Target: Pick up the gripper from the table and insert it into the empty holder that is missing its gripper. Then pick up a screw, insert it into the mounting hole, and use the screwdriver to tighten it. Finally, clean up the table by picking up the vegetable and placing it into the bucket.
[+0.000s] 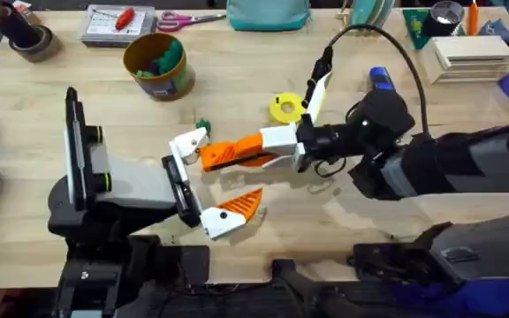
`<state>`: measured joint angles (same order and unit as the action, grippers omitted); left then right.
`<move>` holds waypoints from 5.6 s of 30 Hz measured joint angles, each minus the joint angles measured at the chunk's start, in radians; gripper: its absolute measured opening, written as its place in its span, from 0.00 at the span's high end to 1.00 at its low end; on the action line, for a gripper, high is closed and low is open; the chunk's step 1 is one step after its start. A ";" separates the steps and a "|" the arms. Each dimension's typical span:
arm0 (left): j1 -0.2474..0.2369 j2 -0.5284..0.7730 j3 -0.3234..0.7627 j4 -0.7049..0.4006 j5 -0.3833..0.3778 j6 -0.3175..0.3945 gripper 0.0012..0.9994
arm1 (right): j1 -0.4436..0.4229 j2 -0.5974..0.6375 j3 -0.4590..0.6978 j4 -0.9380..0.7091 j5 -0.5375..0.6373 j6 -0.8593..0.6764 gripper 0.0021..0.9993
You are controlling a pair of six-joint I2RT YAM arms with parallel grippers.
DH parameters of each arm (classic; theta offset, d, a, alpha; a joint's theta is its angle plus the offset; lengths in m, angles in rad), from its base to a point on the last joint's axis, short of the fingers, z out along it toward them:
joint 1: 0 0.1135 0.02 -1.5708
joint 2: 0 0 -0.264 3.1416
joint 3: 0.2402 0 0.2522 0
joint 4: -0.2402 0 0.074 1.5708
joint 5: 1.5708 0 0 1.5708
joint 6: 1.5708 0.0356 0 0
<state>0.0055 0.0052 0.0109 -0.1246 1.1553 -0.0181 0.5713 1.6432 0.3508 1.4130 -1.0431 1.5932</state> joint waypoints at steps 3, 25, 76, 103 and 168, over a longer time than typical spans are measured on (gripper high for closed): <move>0.000 0.000 0.000 0.000 0.000 0.000 0.01 | 0.003 0.000 0.000 0.023 0.004 0.000 0.99; 0.000 0.000 0.000 0.000 0.000 0.000 0.01 | 0.013 0.022 0.000 0.048 0.037 -0.001 0.99; 0.000 0.000 0.000 0.000 0.000 -0.007 0.01 | 0.034 0.145 0.133 0.052 -0.005 -0.001 0.99; 0.006 0.000 0.000 0.001 -0.011 -0.008 0.01 | 0.011 0.196 0.209 0.046 -0.081 -0.001 0.99; 0.006 0.000 0.000 0.002 -0.011 -0.005 0.01 | 0.028 0.225 0.238 0.038 -0.102 -0.004 0.01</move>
<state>0.0116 0.0053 0.0109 -0.1230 1.1439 -0.0227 0.5995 1.8685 0.5892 1.4511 -1.1450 1.5888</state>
